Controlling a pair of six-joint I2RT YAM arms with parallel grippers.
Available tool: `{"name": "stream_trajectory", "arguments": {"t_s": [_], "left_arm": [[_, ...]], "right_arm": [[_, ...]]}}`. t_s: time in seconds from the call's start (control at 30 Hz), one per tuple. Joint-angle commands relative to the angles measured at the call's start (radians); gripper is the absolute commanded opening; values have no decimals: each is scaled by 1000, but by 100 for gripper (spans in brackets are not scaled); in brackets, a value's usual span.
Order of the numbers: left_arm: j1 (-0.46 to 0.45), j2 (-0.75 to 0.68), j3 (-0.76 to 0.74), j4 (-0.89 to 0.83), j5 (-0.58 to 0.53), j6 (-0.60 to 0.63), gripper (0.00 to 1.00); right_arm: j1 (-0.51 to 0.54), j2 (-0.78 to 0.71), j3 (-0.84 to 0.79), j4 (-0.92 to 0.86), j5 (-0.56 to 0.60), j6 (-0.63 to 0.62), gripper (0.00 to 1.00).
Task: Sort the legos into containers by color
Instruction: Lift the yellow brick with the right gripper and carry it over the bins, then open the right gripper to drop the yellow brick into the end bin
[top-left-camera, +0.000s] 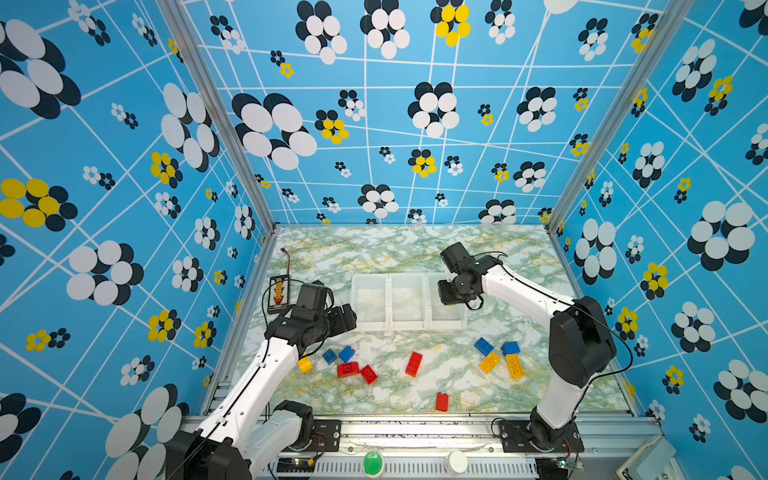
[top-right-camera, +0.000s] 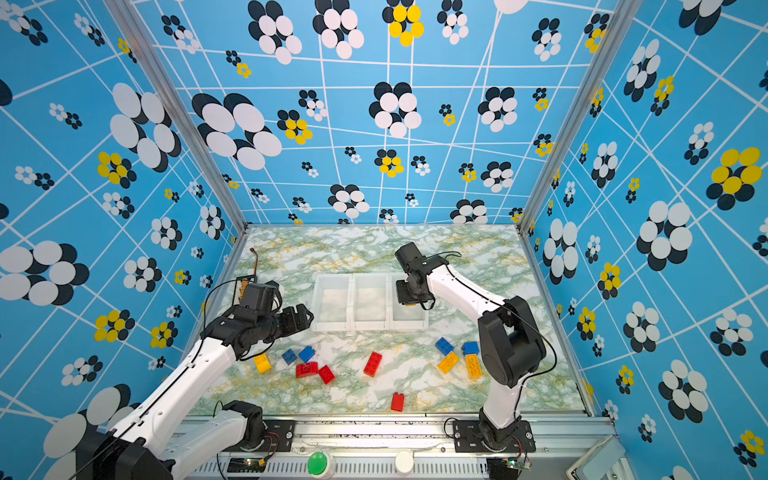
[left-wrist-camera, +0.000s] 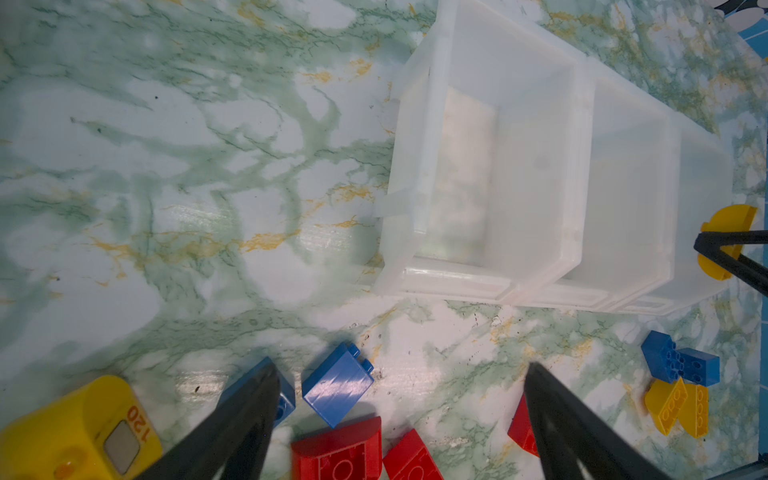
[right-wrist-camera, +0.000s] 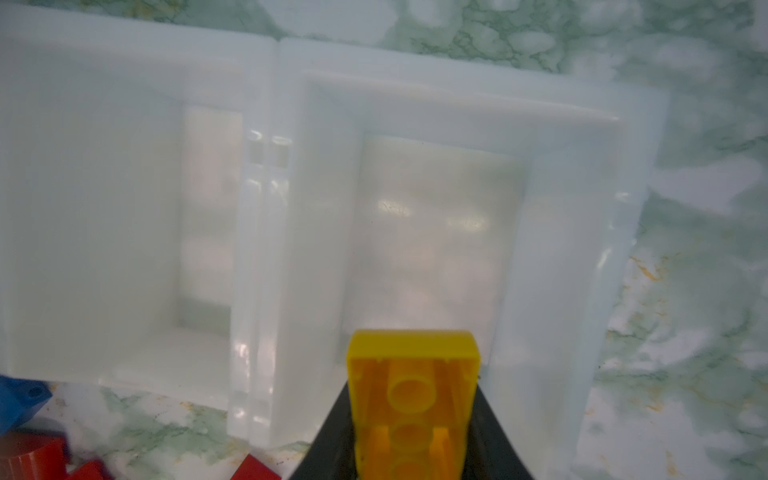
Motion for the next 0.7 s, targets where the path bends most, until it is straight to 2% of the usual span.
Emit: {"name": "stream_trajectory", "arguments": {"t_s": [0.0, 0.2, 0.33, 0.67], "left_arm": [[10, -29, -11, -42, -7, -1, 94], [9, -40, -11, -69, -11, -1, 95], [9, -34, -11, -79, -5, 1, 95], [-2, -27, -19, -93, 5, 13, 96]], "right_arm": [[7, 40, 48, 6, 1, 11, 20], [7, 77, 96, -26, 5, -2, 40], [8, 74, 103, -39, 7, -9, 48], [8, 42, 100, -57, 7, -2, 52]]}}
